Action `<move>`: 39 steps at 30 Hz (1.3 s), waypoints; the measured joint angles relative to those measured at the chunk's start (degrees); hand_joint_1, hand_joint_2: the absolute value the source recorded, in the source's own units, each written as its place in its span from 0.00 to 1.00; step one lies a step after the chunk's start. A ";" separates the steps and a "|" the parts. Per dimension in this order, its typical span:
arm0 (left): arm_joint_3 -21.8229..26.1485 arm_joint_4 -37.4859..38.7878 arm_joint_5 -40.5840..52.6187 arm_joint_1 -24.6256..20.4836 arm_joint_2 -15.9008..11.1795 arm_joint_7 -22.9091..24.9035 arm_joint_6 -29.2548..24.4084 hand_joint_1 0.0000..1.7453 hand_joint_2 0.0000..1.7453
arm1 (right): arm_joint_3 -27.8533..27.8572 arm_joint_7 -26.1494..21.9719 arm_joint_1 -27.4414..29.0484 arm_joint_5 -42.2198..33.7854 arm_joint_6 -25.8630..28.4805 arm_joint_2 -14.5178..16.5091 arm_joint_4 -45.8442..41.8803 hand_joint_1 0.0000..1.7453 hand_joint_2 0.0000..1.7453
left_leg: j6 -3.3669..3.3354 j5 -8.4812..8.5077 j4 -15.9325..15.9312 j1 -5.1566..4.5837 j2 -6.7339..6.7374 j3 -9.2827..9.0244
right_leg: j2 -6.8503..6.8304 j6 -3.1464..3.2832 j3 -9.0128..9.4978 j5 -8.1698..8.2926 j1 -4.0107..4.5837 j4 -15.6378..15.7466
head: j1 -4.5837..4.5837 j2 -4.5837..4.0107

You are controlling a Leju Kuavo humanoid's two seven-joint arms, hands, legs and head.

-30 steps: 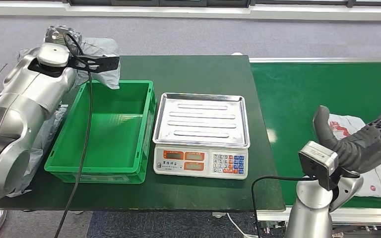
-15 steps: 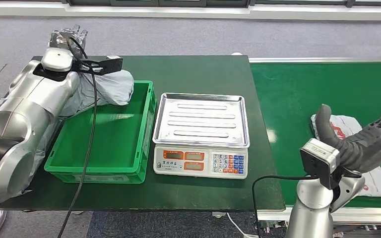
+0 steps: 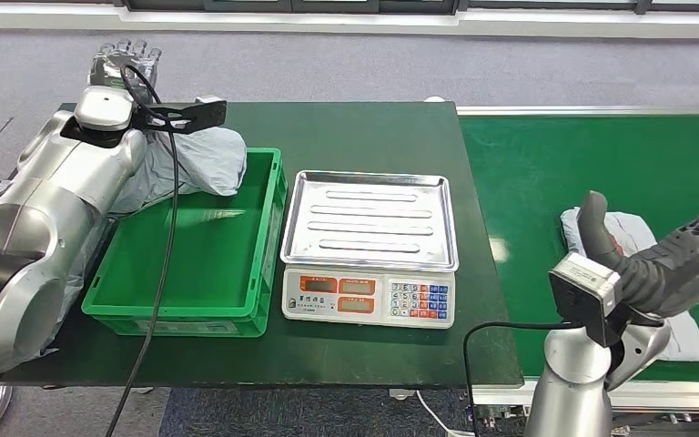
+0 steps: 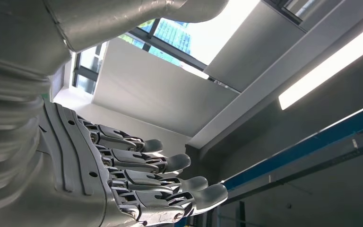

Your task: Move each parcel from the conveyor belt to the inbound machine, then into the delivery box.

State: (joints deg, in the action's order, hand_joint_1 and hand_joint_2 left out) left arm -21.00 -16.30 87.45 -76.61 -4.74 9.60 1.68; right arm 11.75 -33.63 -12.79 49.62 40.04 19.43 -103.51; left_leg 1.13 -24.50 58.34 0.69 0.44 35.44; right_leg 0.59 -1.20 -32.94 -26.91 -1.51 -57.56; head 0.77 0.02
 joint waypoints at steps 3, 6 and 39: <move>0.10 -0.04 0.00 0.00 0.00 0.00 0.00 0.00 1.00 | 0.01 0.01 0.00 0.00 0.00 0.00 0.00 0.00 1.00 | 0.00 0.00 0.00 0.00 0.00 0.00 | 0.00 0.00 0.00 0.00 0.00 0.00 | 0.00 0.00; 0.10 -0.05 0.00 0.01 0.00 0.00 0.00 0.00 1.00 | 0.01 0.00 0.00 0.00 0.00 0.00 0.00 0.00 1.00 | 0.00 0.00 0.00 0.00 0.00 0.00 | 0.00 0.00 0.00 0.00 0.00 0.00 | 0.00 0.00; 15.04 -46.49 -67.00 17.43 -1.83 -49.93 16.37 0.00 1.00 | 6.47 -1.39 -1.09 -0.46 0.00 0.02 5.09 0.00 1.00 | 0.05 0.02 -0.03 0.05 -0.24 0.05 | -0.25 0.02 0.06 -0.07 0.04 0.02 | -0.02 0.00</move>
State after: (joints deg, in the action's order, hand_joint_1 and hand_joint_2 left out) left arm -5.96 -62.79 20.45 -59.18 -6.57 -40.33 18.05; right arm 18.22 -35.02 -13.89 49.15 40.04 19.45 -98.43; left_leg 1.17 -24.48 58.30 0.74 0.19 35.50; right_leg 0.34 -1.17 -32.88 -26.98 -1.47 -57.54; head 0.74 0.02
